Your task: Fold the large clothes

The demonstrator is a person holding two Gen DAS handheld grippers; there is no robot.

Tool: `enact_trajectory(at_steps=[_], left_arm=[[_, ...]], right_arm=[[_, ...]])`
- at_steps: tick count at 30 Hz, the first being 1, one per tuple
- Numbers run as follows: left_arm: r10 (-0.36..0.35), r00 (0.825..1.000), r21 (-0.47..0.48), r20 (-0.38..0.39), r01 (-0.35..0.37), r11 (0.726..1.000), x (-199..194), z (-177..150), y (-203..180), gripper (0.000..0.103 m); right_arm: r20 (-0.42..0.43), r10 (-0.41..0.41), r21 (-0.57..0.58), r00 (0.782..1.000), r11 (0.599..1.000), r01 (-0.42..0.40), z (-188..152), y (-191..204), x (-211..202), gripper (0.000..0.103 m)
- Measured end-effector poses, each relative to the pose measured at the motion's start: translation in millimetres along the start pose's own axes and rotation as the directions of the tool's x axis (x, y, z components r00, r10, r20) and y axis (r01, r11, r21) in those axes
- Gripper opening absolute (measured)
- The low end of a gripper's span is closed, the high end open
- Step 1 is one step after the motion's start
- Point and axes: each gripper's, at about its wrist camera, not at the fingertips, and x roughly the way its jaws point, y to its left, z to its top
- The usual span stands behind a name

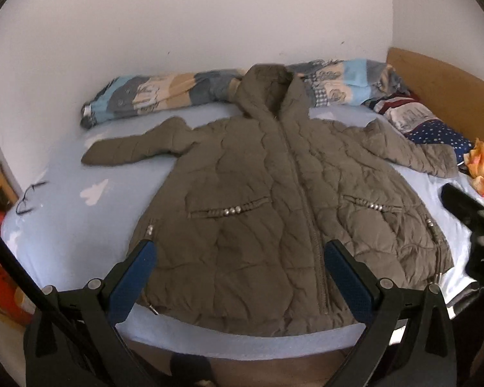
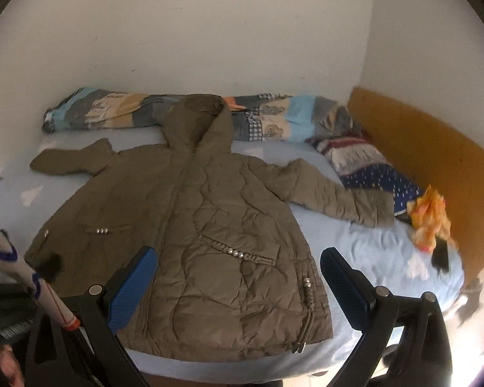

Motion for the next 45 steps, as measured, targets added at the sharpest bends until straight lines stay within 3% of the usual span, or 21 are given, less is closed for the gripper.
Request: enact_trajectory(at_steps=[3, 14, 34, 45], left_arm=[[0.005, 1.0, -0.001, 0.018, -0.005, 1.0, -3.6, 2.3, 2.5, 0.103], [0.048, 0.998, -0.01, -0.04, -0.049, 0.999, 4.8, 7.8, -1.5, 0.103], [0.057, 0.998, 0.061, -0.009, -0.056, 0.997, -12.9, 10.9, -20.0, 0.103], [0.027, 0.997, 0.055, -0.077, -0.023, 0.998, 15.2, 5.6, -24.2, 0.103]], right_arm=[[-0.006, 0.044, 0.006, 0.999, 0.999, -0.044, -0.7, -28.6, -4.9, 0.103], [-0.064, 0.097, 0.031, 0.993, 0.995, -0.095, -23.3, -52.6, 20.6, 0.103], [-0.041, 0.113, 0.094, 0.993, 0.99, -0.109, -33.4, -74.6, 16.3, 0.103], [-0.105, 0.102, 0.11, 0.989, 0.99, -0.09, -43.4, -79.1, 41.2, 0.103]])
